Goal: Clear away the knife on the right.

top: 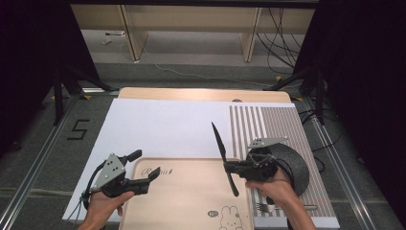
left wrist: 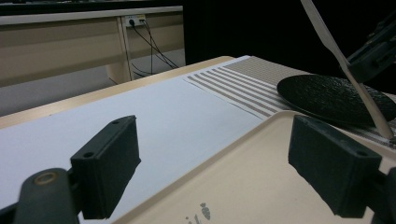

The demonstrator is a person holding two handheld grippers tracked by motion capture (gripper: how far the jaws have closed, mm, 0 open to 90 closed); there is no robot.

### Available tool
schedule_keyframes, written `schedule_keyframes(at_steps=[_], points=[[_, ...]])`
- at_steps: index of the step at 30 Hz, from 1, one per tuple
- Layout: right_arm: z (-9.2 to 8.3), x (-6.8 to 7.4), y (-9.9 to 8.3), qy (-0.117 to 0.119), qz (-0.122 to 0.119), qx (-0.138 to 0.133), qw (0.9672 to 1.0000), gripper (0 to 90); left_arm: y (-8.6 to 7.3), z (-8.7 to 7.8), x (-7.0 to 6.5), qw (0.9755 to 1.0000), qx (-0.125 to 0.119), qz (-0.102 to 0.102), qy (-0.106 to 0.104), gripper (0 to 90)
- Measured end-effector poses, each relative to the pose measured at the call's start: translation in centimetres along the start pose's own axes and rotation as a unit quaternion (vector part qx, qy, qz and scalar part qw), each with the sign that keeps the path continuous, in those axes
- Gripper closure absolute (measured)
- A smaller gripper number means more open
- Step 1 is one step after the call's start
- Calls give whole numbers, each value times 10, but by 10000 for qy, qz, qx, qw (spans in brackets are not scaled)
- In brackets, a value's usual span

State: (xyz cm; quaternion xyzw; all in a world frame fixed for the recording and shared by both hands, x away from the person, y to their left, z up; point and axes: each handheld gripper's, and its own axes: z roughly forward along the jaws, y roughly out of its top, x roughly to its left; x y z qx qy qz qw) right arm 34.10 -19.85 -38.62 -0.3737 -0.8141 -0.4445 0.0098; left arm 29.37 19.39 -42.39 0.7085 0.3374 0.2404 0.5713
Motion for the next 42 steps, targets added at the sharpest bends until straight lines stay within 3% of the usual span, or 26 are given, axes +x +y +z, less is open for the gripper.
schedule_keyframes(at_steps=[14,30,42], points=[[0,14,-20,60,249,75,9996,808,1,-1,3,9998,-98,-186,-9,160],[10,29,-40,160,372,446,9982,808,1,-2,3,9998,-105,-196,-22,160],[19,32,-52,66,408,783,9961,808,1,-3,2,9998,-105,-195,-13,160]])
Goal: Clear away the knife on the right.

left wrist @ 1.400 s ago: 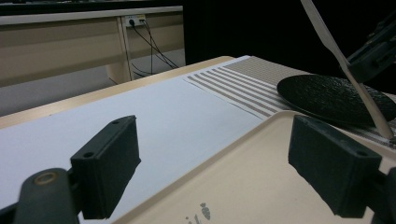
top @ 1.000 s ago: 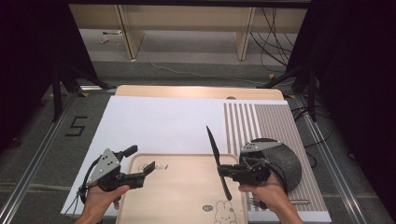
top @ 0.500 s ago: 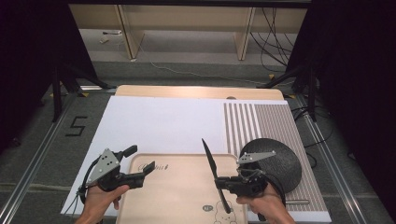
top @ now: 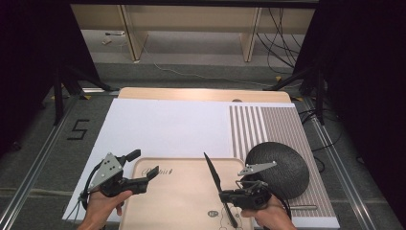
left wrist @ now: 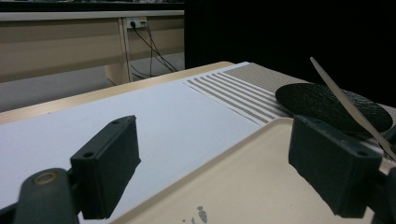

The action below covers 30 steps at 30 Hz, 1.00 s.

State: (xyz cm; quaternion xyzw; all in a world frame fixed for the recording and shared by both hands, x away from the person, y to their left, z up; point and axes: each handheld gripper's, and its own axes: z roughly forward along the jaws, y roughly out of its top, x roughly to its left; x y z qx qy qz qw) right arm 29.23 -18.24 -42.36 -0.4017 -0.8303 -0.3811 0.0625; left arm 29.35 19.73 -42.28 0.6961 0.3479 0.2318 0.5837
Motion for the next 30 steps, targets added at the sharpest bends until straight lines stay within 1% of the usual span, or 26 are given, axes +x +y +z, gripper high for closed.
schedule_keyframes(at_steps=[4,7,8,9,13,14,16,19,21,25,30], points=[[4,0,-2,-88,-13,142,9999,808,1,2,0,10000,6,21,-1,159],[9,-3,-4,-183,-28,305,9994,808,0,3,0,10000,41,39,5,160],[11,-4,-4,-180,-42,323,9993,808,0,3,-1,10000,43,41,8,160],[11,-4,-4,-187,2,373,9991,808,0,3,-1,10000,37,38,17,160],[14,-6,-5,-136,40,397,9991,808,1,3,-1,10000,4,34,40,160],[14,-6,-5,-144,108,461,9988,808,1,4,-1,10000,19,43,27,160],[16,-8,-6,-179,124,549,9983,808,0,3,-1,10000,37,65,4,160],[23,-9,-5,-172,204,645,9976,808,1,0,-3,9999,-70,54,-69,160],[27,-10,-5,-212,229,723,9969,807,2,-1,-3,9999,-111,73,-85,160],[35,-11,-6,-231,253,867,9956,806,0,1,-2,10000,-47,45,-67,160],[40,-15,-7,-310,308,987,9942,806,0,1,-3,9999,-48,51,-85,160]])
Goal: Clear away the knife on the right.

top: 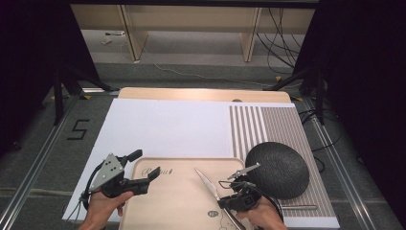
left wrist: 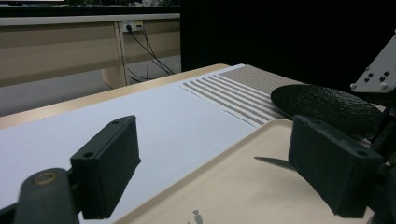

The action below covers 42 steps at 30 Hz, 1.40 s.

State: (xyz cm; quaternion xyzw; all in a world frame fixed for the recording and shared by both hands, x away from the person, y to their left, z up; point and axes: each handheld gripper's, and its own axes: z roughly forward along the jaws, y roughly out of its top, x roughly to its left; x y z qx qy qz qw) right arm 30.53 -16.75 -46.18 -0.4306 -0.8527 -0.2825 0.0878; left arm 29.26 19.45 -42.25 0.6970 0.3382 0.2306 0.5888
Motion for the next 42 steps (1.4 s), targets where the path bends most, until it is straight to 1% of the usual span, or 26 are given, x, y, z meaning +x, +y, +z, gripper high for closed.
schedule_keyframes(at_steps=[4,9,12,13,15,17,20,21,23,24,25,26,27,28,29,31,33,36,38,39,40,42], points=[[3,-1,0,-69,40,68,9999,806,0,0,0,10000,2,10,-3,160],[6,-1,0,-174,-45,141,9997,805,0,1,0,10000,10,26,-2,160],[7,1,0,-225,-32,180,9996,805,0,2,-1,10000,8,29,-16,160],[7,1,0,-264,-66,189,9995,804,0,2,-1,10000,8,27,-19,160],[7,1,0,-265,-114,190,9994,804,0,2,-1,10000,17,33,-16,160],[7,2,0,-273,-92,217,9993,801,0,1,-1,10000,14,27,-12,160],[7,2,0,-309,-148,211,9992,790,0,2,-1,10000,24,44,-10,160],[7,3,1,-316,-108,235,9992,784,0,2,-1,10000,28,45,-12,161],[7,3,1,-287,-114,238,9992,750,0,2,-1,10000,30,52,-14,163],[6,4,1,-308,-140,246,9991,722,0,2,-1,10000,21,43,-12,164],[5,5,1,-348,-185,212,9990,673,0,2,-1,10000,18,42,-10,163],[4,7,2,-380,-218,130,9990,645,0,1,-1,10000,13,38,-5,163],[2,9,3,-472,-332,-7,9983,614,0,1,-1,10000,13,43,-3,162],[-1,11,3,-510,-412,-135,9978,592,0,1,0,10000,10,29,5,161],[-4,16,4,-496,-547,-351,9967,564,0,1,0,10000,8,22,11,161],[-7,21,5,-428,-675,-601,9950,531,0,1,0,10000,-2,9,20,161],[-5,24,6,-399,-768,-654,9941,520,0,1,0,10000,-3,16,16,161],[-1,29,8,-432,-1001,-670,9918,526,0,1,0,10000,10,32,8,160],[3,32,10,-453,-1209,-690,9892,550,0,1,0,10000,8,21,11,160],[6,34,11,-489,-1346,-642,9876,562,0,1,0,10000,9,21,14,160],[8,36,11,-510,-1406,-604,9869,573,0,2,0,10000,9,19,17,160],[15,38,13,-514,-1642,-549,9836,602,0,1,1,10000,11,16,26,159]])
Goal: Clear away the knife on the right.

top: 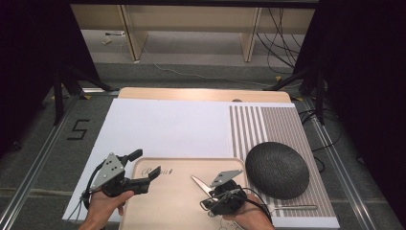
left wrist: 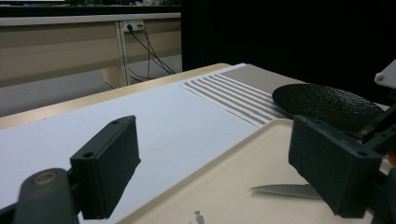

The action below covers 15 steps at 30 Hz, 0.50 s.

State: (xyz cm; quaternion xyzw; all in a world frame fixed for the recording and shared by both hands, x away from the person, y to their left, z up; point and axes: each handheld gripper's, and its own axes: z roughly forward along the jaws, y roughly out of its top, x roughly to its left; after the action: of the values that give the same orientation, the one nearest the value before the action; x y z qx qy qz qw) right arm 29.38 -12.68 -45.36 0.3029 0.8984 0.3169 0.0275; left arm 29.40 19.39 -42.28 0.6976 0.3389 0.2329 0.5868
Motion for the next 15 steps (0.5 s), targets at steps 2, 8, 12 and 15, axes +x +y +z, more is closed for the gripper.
schedule_keyframes(at_steps=[2,8,12,15], points=[[4,3,1,-127,-67,87,9999,649,0,0,0,10000,4,4,10,159],[11,7,2,-336,-268,240,9988,770,-1,1,0,10000,27,26,6,159],[16,8,4,-457,-320,392,9977,845,-1,1,0,10000,37,26,15,159],[19,6,4,-523,-334,485,9969,889,-1,1,0,10000,40,17,21,159]])
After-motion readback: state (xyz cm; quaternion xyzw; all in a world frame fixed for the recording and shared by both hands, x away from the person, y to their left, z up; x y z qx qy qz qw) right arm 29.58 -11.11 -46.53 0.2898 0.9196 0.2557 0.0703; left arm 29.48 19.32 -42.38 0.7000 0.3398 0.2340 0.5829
